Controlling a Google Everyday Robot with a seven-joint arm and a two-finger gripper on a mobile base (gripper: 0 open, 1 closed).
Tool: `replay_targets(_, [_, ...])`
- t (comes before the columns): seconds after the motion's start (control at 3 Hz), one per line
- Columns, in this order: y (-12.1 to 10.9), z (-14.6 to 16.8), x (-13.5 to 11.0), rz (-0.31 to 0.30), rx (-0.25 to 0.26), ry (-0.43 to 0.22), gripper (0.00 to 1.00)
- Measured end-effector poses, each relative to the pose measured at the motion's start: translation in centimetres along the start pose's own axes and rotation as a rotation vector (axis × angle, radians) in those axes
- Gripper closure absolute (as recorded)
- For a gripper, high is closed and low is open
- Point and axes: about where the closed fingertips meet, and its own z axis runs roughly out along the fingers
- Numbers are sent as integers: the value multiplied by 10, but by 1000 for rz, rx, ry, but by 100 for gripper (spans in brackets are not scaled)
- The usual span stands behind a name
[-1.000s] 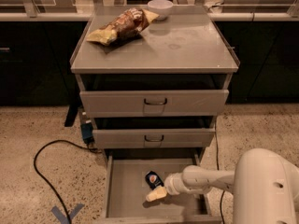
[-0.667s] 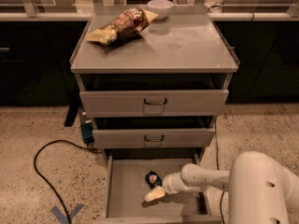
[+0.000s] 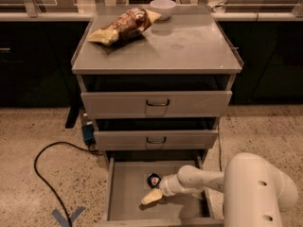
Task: Pick pepsi can from bottom drawer and place on counter
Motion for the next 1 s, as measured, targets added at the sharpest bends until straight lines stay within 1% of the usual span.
replay_targets(0.33, [6,33,-13,-25,-40,-1,0])
replay_targets(0.67, [6,51,-13,-27,-49,19,0])
replay_targets(1.0, [-3,57,-3,-3,-33,44,0])
